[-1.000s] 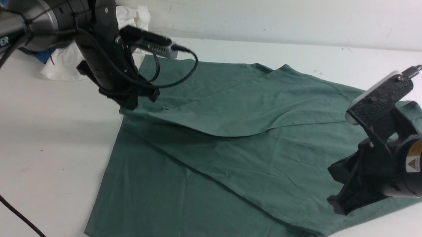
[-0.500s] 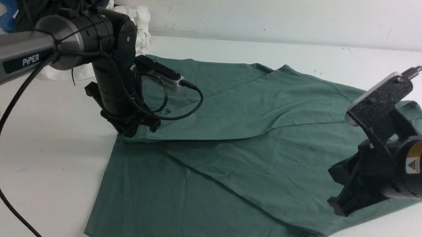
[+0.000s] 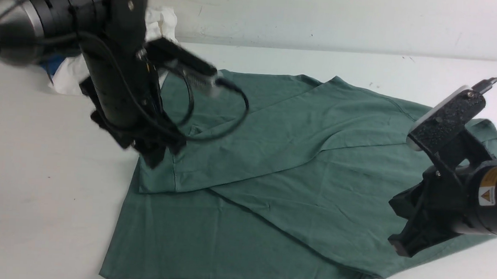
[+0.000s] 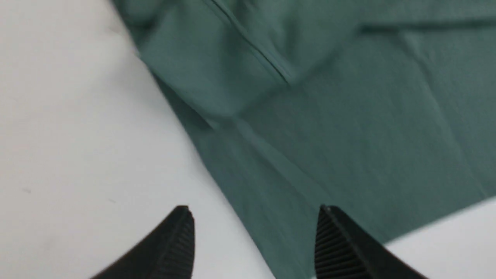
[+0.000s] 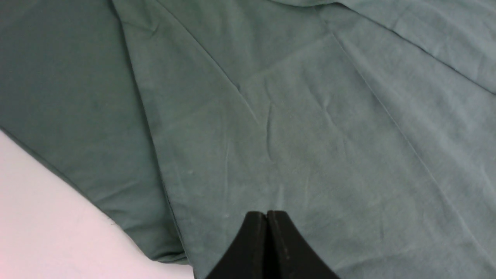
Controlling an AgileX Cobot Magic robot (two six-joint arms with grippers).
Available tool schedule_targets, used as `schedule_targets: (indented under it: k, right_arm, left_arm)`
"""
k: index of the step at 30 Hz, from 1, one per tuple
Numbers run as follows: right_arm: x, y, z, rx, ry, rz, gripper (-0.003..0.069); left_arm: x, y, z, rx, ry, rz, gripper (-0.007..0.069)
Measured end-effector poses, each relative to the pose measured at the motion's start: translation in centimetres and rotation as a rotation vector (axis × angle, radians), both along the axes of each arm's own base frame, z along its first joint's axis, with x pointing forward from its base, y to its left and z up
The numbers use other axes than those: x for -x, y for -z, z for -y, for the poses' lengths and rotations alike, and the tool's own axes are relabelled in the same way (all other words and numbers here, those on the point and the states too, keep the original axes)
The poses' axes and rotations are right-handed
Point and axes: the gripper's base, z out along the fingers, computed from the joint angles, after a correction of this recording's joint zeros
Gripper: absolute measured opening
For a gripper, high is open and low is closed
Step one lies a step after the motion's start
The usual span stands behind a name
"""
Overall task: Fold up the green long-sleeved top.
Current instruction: Use both arms simultaneously to clamp the lower edge of the clothing fabric
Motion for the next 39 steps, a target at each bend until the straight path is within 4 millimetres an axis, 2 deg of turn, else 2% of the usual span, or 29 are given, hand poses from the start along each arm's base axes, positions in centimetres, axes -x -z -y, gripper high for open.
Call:
schedule_targets:
  k: [1, 2, 3, 4, 5, 10, 13, 15, 19, 20, 23, 25, 27, 29, 33, 36, 39]
  right_arm:
    - [0.0, 0.0, 0.0, 0.004, 0.001, -0.007, -0.0010]
    - [0.1, 0.1, 0.1, 0.009, 0.002, -0.017, -0.0010]
    - [0.1, 0.1, 0.1, 0.009, 0.002, -0.017, -0.0010]
    - [0.2, 0.1, 0.1, 0.012, 0.002, -0.025, -0.0010]
    - [0.2, 0.2, 0.1, 0.009, 0.004, -0.028, -0.0010]
    - [0.3, 0.2, 0.0, -0.009, 0.010, -0.040, -0.0010]
    - [0.3, 0.2, -0.1, -0.019, 0.013, -0.048, -0.0010]
    - [0.4, 0.2, -0.1, -0.019, 0.004, -0.049, -0.0010]
    - [0.5, 0.2, -0.2, -0.010, -0.026, -0.052, -0.0010]
    - [0.5, 0.3, -0.2, 0.000, -0.043, -0.054, -0.0010]
    - [0.7, 0.4, -0.2, 0.025, -0.076, -0.067, -0.0010]
    - [0.8, 0.5, -0.1, 0.037, -0.084, -0.081, -0.0010]
    - [1.0, 0.6, 0.0, 0.045, -0.083, -0.101, -0.0010]
    - [1.2, 1.1, 0.1, 0.059, -0.064, -0.155, -0.0010]
    - [1.1, 4.1, 0.5, 0.175, -0.060, -0.273, 0.0025]
    - [0.6, 6.3, 0.7, 0.262, -0.057, -0.334, 0.0101]
    - [-0.5, 8.1, 1.0, 0.369, -0.054, -0.347, 0.0248]
  left_arm:
    - [1.2, 1.1, 0.4, -0.028, 0.040, -0.040, 0.0391]
    - [3.2, 3.2, 1.0, -0.079, 0.123, -0.102, 0.0393]
    - [3.2, 3.1, 1.0, -0.080, 0.124, -0.095, 0.0393]
    - [5.4, 5.3, 1.3, -0.131, 0.249, -0.124, 0.0405]
    - [6.3, 6.2, 1.3, -0.149, 0.318, -0.119, 0.0413]
    - [8.8, 9.7, 0.9, -0.182, 0.561, -0.133, 0.0424]
    - [9.2, 11.0, 0.4, -0.190, 0.663, -0.128, 0.0419]
    - [8.9, 11.1, 0.3, -0.189, 0.683, -0.104, 0.0395]
    - [8.2, 11.1, 0.1, -0.191, 0.672, -0.050, 0.0289]
    - [8.0, 11.1, 0.0, -0.197, 0.665, -0.029, 0.0216]
    - [7.6, 11.1, -0.1, -0.212, 0.624, 0.002, 0.0069]
    - [7.6, 11.0, -0.1, -0.215, 0.584, 0.005, 0.0024]
    - [7.6, 10.5, -0.2, -0.218, 0.542, 0.012, 0.0008]
    - [7.6, 8.9, -1.1, -0.231, 0.469, 0.033, 0.0002]
    - [7.3, 6.1, -3.6, -0.220, 0.356, 0.108, 0.0004]
    - [6.9, 4.5, -5.4, -0.194, 0.273, 0.177, 0.0004]
    - [6.6, 3.2, -7.1, -0.143, 0.176, 0.245, 0.0004]
